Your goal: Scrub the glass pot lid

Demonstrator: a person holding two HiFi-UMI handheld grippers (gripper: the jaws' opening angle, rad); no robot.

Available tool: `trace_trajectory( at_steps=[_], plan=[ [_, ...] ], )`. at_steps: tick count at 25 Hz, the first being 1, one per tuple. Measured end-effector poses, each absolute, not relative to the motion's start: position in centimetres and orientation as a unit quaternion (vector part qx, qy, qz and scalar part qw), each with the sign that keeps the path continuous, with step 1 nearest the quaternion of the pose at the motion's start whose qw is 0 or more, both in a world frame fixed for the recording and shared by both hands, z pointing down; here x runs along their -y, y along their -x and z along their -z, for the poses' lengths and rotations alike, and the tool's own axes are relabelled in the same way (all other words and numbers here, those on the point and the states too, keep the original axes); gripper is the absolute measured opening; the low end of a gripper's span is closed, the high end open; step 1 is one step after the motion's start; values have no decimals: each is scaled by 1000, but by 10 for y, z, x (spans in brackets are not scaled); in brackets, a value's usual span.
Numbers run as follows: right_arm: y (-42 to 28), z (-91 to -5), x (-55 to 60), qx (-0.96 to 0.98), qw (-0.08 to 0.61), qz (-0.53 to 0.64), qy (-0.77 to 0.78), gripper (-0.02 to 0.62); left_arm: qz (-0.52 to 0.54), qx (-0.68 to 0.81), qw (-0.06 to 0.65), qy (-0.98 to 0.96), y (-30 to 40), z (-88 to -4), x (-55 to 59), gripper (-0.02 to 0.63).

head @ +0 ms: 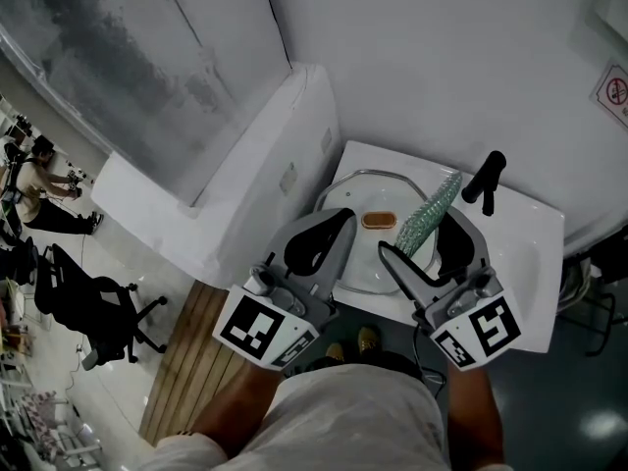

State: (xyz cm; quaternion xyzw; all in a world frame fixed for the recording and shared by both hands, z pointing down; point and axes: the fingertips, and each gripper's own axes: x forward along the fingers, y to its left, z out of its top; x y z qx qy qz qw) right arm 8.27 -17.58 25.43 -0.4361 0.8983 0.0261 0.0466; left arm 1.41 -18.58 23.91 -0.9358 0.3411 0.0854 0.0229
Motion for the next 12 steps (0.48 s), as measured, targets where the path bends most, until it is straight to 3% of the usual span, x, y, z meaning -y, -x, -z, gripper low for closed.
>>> trace_trajectory(
  at_steps=[12],
  plan=[
    [-82,-262,174,-896,39,-22,442,348,-82,-332,17,940,-16,-244,184,15]
  ],
)
